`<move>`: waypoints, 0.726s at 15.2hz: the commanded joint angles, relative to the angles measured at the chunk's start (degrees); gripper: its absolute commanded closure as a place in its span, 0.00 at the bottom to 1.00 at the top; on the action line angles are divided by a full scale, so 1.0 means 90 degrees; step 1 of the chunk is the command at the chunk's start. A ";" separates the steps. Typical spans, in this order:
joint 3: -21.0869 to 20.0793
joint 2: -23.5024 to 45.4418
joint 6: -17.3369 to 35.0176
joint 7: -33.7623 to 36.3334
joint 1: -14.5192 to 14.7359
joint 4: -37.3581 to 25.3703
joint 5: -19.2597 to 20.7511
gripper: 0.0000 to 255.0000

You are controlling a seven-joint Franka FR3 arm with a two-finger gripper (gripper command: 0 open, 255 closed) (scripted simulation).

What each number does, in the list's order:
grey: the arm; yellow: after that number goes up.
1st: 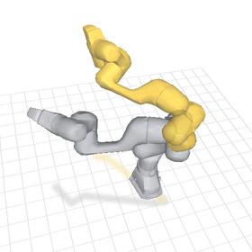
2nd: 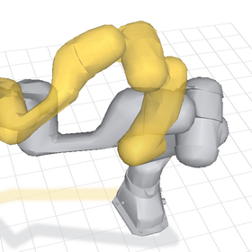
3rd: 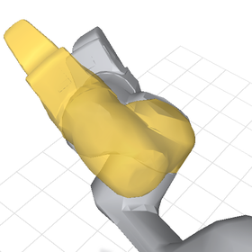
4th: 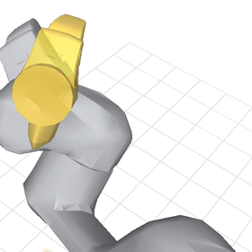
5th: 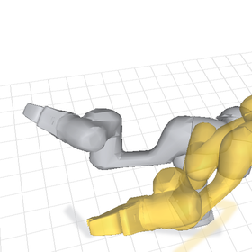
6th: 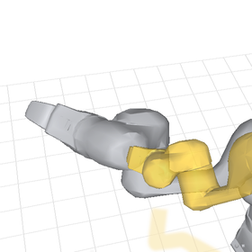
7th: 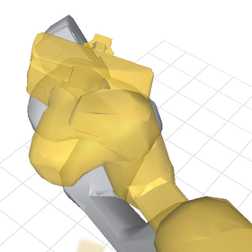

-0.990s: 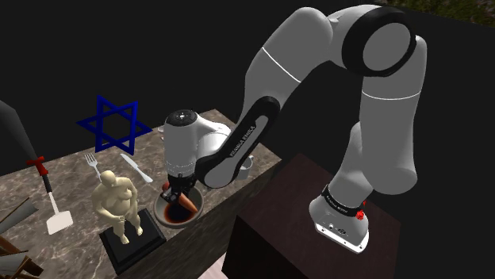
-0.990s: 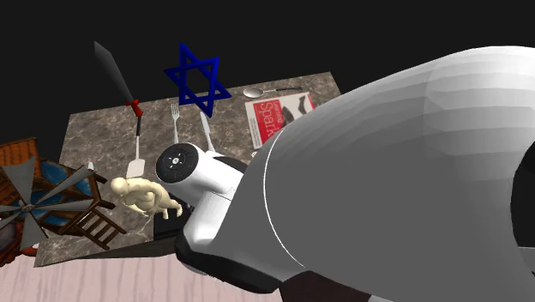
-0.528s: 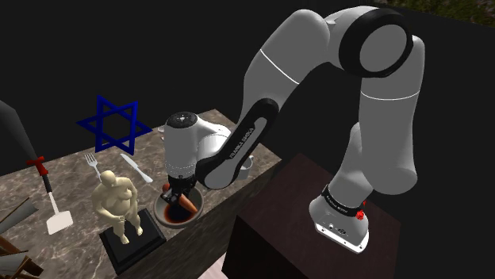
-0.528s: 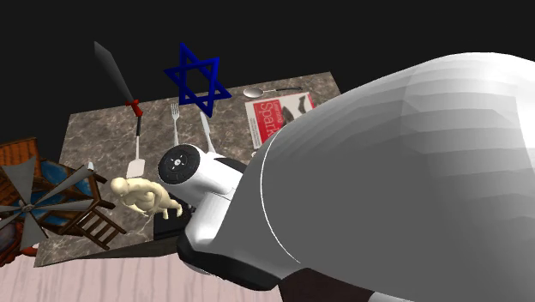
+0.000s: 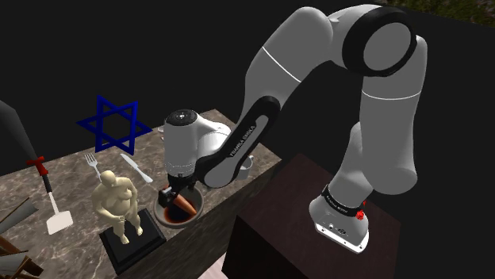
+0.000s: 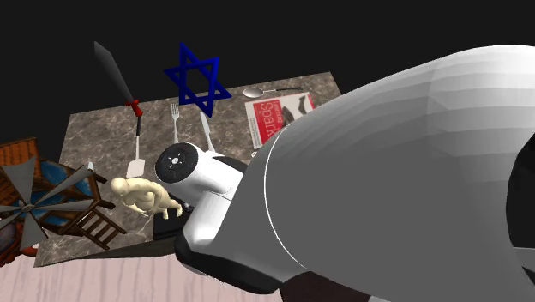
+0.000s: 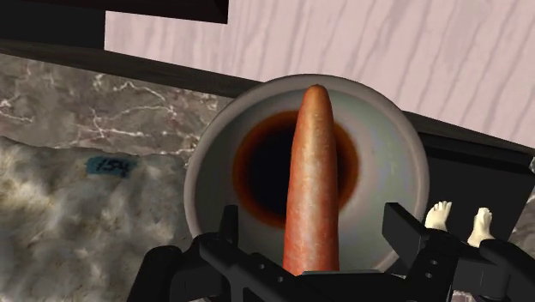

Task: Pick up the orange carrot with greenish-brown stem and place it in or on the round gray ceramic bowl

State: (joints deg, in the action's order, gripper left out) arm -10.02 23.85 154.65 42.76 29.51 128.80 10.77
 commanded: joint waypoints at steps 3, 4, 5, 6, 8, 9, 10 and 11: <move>-0.0200 -0.0674 -0.0540 -0.0202 -0.0153 0.0124 -0.0272 0.00; -0.0197 -0.0674 -0.0540 -0.0203 -0.0150 0.0124 -0.0274 0.00; -0.0197 -0.0674 -0.0539 -0.0203 -0.0150 0.0125 -0.0274 0.00; -0.0197 -0.0674 -0.0540 -0.0203 -0.0150 0.0125 -0.0274 0.00; -0.0196 -0.0674 -0.0540 -0.0203 -0.0150 0.0124 -0.0274 0.00; -0.0196 -0.0674 -0.0540 -0.0203 -0.0150 0.0124 -0.0274 0.00; -0.0196 -0.0674 -0.0540 -0.0203 -0.0150 0.0124 -0.0274 0.00; -0.0196 -0.0673 -0.0539 -0.0203 -0.0150 0.0124 -0.0274 0.00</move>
